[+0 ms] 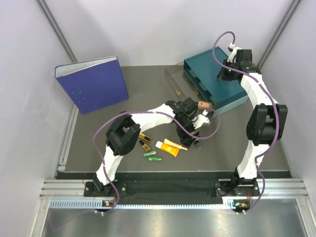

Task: Organize the makeup

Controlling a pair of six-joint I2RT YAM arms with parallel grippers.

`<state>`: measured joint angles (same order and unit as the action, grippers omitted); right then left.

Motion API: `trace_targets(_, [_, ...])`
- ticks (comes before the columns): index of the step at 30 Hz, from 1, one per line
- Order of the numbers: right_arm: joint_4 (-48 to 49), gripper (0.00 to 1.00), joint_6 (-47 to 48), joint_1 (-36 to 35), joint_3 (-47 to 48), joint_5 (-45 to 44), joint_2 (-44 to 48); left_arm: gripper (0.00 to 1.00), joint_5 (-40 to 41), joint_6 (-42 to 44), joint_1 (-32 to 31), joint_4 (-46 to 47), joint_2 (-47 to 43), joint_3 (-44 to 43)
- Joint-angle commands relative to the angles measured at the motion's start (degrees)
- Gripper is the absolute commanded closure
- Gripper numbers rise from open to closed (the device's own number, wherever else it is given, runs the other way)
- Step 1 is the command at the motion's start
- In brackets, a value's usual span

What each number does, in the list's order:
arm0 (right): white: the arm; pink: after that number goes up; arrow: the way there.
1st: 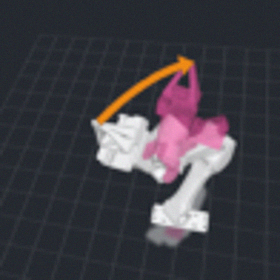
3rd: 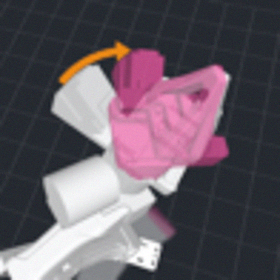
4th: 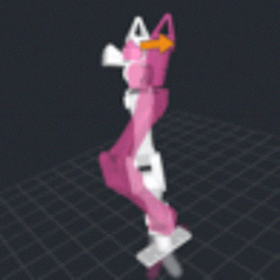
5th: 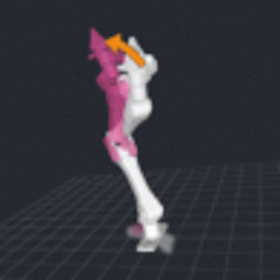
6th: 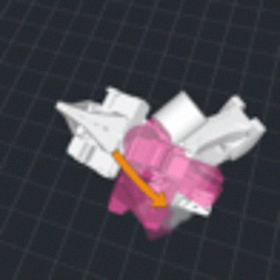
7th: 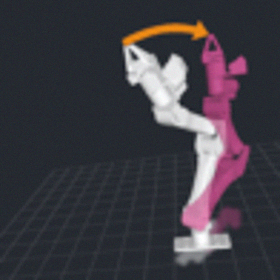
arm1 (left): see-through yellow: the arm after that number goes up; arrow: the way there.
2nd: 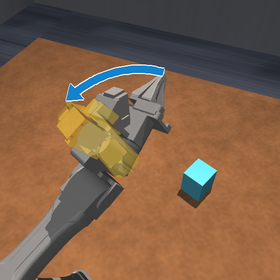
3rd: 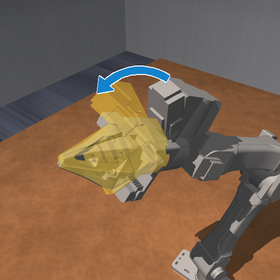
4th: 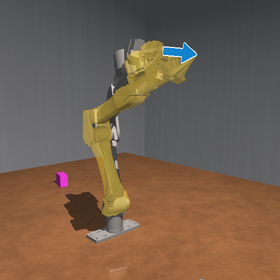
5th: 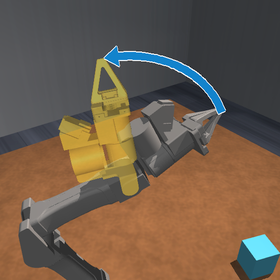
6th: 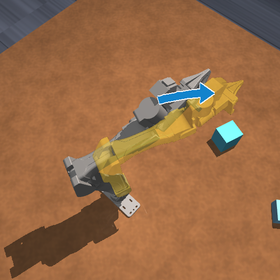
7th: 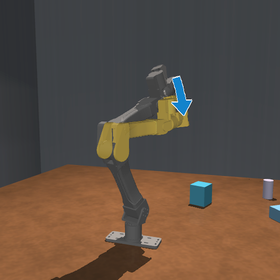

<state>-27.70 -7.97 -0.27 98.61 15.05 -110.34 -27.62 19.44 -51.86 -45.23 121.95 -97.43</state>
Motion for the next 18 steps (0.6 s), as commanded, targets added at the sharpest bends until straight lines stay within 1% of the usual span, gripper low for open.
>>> trace_targets(1, [-8.1,1.0,0.1,-1.2,-4.0,-0.1,-2.2,0.21,-0.2,1.6,-0.5,0.8,1.5,-3.6])
trace_targets(6, [-8.1,1.0,0.1,-1.2,-4.5,0.0,-2.1,0.23,2.2,1.0,-1.1,0.1,2.3,-4.5])
trace_targets(9, [-8.1,1.0,0.1,-1.1,-4.5,-0.1,-1.9,0.24,3.4,0.6,-1.2,0.5,0.4,-2.4])
trace_targets(11, [-8.2,1.0,0.1,-1.1,-4.6,-0.1,-2.2,0.24,5.8,0.2,-1.2,0.8,-1.1,-0.1])
trace_targets(14, [-10.0,1.0,0.0,-1.1,-5.3,-3.2,-1.4,0.25,9.4,-1.3,-1.1,0.4,-3.0,0.9])
trace_targets(15, [-9.0,1.0,-0.1,-1.2,-6.4,-5.6,-0.3,0.25,9.9,-1.7,-1.0,0.2,-3.6,1.2])
trace_targets(16, [-7.6,1.0,-0.2,-1.1,-8.0,-6.6,2.9,0.25,10.5,-1.9,-1.0,0.6,-4.3,1.9])
trace_targets(17, [-5.5,1.0,-0.3,-0.9,-11.3,-6.5,4.8,0.25,10.8,-2.9,-1.0,1.7,-5.7,2.3])
trace_targets(18, [-4.1,1.0,-0.3,-0.7,-12.6,-5.7,6.4,0.25,11.2,-3.4,-0.9,2.5,-6.6,2.9])
